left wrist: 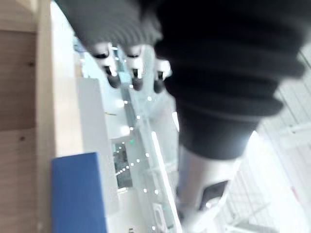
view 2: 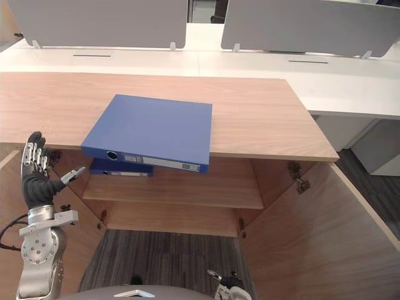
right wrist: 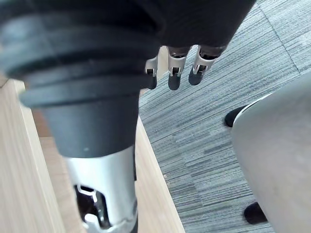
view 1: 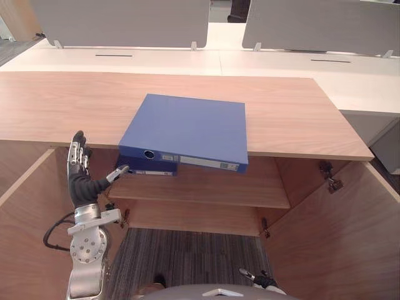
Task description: Walk over to the cabinet, pick up the folder, carry it to the office cabinet, place the folder inside the office cabinet, then close the office cabinet door
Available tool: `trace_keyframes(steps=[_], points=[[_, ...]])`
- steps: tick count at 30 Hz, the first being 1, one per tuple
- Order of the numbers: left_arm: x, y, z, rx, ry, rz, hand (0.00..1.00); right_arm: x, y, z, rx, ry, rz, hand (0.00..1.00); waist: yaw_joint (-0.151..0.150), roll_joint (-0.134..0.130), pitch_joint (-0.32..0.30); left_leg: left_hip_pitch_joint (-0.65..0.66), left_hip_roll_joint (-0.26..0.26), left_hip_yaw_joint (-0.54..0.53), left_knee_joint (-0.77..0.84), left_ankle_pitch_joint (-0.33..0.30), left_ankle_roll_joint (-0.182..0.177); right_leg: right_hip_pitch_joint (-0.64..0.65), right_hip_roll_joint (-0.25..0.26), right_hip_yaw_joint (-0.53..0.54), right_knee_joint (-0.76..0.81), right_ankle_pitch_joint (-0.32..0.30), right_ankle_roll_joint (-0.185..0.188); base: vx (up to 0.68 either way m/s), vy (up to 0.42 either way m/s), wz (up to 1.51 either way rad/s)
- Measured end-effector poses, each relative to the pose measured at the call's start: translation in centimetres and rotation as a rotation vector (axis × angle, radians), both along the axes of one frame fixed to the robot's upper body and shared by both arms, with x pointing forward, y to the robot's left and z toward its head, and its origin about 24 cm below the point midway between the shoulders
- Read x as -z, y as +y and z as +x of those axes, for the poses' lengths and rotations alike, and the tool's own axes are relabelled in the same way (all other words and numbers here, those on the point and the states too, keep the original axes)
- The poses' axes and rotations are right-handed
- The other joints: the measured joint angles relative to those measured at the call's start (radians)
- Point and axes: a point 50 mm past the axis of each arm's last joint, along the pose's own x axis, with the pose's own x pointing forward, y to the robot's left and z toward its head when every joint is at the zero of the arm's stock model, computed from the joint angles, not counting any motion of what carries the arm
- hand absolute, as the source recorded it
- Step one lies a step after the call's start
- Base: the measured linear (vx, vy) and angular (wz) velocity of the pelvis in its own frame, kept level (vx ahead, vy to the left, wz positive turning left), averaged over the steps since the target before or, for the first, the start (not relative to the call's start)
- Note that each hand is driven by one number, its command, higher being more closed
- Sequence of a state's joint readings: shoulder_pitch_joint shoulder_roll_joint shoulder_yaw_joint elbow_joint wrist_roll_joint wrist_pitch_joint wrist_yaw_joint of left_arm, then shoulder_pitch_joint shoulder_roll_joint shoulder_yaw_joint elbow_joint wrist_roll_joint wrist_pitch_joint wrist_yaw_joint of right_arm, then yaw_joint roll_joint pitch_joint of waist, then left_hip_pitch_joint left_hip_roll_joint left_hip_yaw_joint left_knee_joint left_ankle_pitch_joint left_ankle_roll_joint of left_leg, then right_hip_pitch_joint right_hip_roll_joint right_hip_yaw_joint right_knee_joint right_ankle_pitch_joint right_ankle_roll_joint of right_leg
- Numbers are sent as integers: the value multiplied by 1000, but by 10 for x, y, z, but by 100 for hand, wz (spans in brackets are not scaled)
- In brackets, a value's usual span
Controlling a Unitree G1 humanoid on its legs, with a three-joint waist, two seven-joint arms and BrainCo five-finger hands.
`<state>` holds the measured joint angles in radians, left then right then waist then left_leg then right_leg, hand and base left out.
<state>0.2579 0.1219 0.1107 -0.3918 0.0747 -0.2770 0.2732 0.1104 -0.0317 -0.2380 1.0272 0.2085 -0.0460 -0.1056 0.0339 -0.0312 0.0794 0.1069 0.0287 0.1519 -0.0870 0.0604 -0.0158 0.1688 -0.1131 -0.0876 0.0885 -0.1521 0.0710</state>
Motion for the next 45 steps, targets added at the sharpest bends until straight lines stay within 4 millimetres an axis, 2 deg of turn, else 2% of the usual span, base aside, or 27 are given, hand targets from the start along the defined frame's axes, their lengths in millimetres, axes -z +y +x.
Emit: trace_keyframes(steps=[6,8,17,24,37,45], points=[[-17,-9,5,9,-58,194,0,0,-5,0,-19,1,-4,0,-10,12,-8,1,2,9,0,5,-1,-7,4,19,3,3,2,-46,-9,-5],[-19,-14,7,27,-60,281,0,0,-6,0,-20,-1,-7,0,-21,16,-14,-1,3,14,0,6,1,-12,4,25,2,7,2,-27,-4,-10],[-31,-44,21,143,-129,546,0,-1,-12,1,-43,0,-30,0,-46,17,-23,7,6,44,0,7,2,-22,8,59,-11,21,3,-27,-1,-11],[-15,-42,36,152,-50,744,0,1,-19,-11,-53,47,-47,0,-74,18,-24,17,5,44,0,3,0,-3,8,62,-37,20,-6,-20,-7,0],[6,-50,50,219,33,951,0,1,-18,-9,-55,52,-43,0,-93,16,-25,18,4,43,6,-8,3,9,8,78,-82,46,-4,27,-20,-6],[12,-50,58,163,55,1056,0,1,-18,-9,-53,53,-44,0,-100,12,-25,22,5,40,0,-12,0,11,8,76,-86,41,-16,-35,-29,0]])
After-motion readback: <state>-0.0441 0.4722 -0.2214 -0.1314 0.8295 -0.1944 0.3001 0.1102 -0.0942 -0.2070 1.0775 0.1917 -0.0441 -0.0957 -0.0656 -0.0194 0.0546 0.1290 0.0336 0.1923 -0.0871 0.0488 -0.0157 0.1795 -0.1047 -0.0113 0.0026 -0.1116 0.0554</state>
